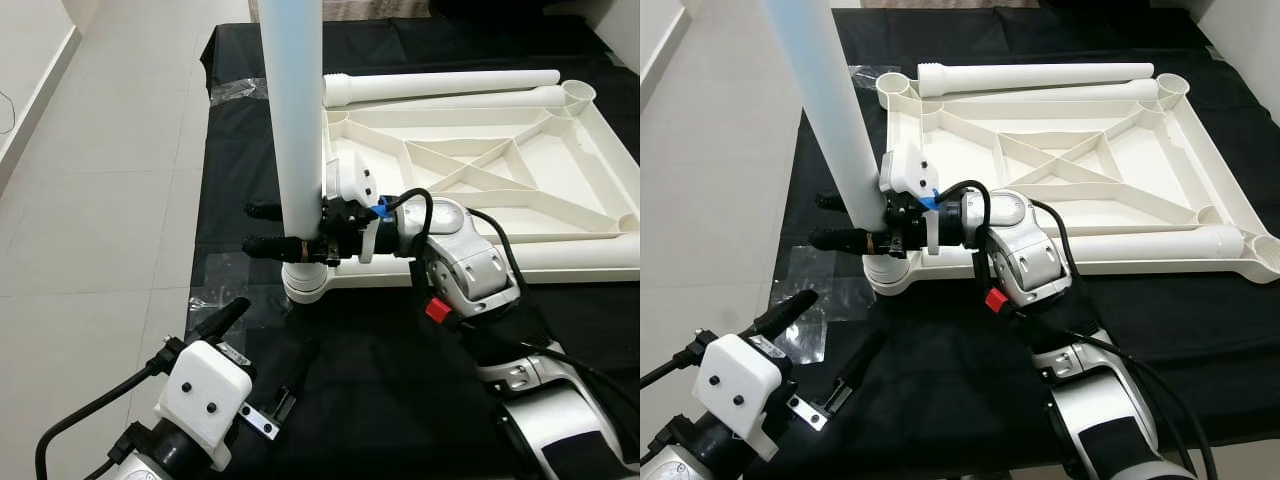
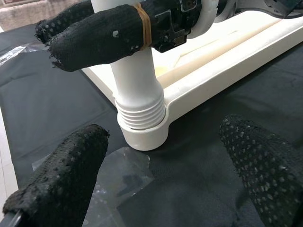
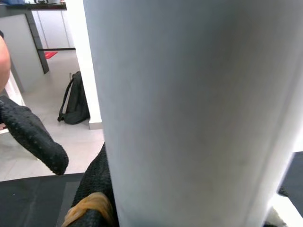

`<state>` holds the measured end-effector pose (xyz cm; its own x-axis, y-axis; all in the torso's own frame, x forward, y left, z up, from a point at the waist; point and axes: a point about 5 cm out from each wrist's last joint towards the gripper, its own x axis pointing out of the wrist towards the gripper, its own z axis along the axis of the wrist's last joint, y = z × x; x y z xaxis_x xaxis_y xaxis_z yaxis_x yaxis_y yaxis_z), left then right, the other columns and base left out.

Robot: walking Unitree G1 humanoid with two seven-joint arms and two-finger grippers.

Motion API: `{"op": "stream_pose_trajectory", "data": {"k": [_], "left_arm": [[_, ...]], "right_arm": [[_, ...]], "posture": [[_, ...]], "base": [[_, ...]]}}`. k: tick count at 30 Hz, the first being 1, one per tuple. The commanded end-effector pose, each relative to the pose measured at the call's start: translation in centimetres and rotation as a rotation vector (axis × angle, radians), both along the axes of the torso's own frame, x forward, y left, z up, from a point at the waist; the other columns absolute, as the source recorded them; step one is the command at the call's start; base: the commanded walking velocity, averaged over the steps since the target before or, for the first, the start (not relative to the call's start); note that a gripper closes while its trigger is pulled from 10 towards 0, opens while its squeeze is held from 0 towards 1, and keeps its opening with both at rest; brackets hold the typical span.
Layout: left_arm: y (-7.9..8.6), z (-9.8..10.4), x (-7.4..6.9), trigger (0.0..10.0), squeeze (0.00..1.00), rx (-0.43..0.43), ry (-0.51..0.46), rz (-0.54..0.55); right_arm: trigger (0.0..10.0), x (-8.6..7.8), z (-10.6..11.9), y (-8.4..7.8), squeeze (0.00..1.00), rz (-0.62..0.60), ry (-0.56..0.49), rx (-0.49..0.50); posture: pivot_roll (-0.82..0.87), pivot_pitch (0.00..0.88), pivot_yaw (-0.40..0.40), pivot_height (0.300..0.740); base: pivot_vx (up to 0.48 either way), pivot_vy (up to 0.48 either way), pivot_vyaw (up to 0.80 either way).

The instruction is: Building children table

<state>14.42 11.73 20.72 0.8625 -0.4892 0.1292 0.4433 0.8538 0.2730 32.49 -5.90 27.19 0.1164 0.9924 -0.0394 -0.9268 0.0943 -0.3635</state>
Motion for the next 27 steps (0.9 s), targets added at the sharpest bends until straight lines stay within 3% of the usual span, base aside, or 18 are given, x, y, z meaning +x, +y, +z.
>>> {"op": "stream_pose_trajectory", "data": {"k": [1,8,15,19,20,23,25,27], "left_arm": [[-0.2,-0.1,-0.3,10.0,0.0,-0.001,0.017,-0.009],[-0.2,-0.1,-0.3,10.0,0.0,0.0,0.018,-0.01],[-0.2,0.0,-0.2,10.0,0.0,0.002,0.016,-0.013],[-0.2,0.0,-0.1,10.0,0.0,0.002,0.014,-0.015],[-0.2,0.0,-0.1,10.0,0.0,0.002,0.013,-0.017],[-0.2,0.1,-0.1,10.0,0.0,0.002,0.012,-0.017],[-0.3,0.1,0.0,10.0,0.0,0.002,0.013,-0.018],[-0.3,0.1,0.0,10.0,0.0,0.003,0.012,-0.019]], "right_arm": [[10.0,0.5,-2.0,-0.5,0.0,-0.077,0.058,-0.064],[10.0,0.3,-2.2,-0.3,0.0,-0.115,0.053,-0.05],[10.0,-0.1,-2.9,-0.3,0.0,-0.243,0.051,-0.012],[10.0,0.0,-3.2,0.0,0.0,-0.381,0.047,-0.006],[10.0,0.1,-3.4,0.0,0.0,-0.469,0.042,-0.012],[10.0,0.0,-3.9,0.1,0.0,-0.523,0.05,-0.021],[10.0,0.0,-5.4,0.1,0.0,-0.7,0.076,-0.076],[10.0,-0.1,-5.6,0.1,0.0,-0.75,0.079,-0.069]], "posture": [[0.14,0.345,-0.054,0.74],[0.14,0.343,-0.055,0.74],[0.13,0.336,-0.053,0.74],[0.13,0.333,-0.056,0.74],[0.13,0.333,-0.056,0.74],[0.12,0.326,-0.06,0.74],[0.12,0.322,-0.06,0.74],[0.12,0.321,-0.061,0.74]], "base": [[0.0,0.0,0.0],[0.0,0.0,0.0],[0.0,0.0,0.0],[0.0,0.0,0.0],[0.0,0.0,0.0],[0.0,0.0,0.0],[0.0,0.0,0.0],[0.0,0.0,0.0]]}}
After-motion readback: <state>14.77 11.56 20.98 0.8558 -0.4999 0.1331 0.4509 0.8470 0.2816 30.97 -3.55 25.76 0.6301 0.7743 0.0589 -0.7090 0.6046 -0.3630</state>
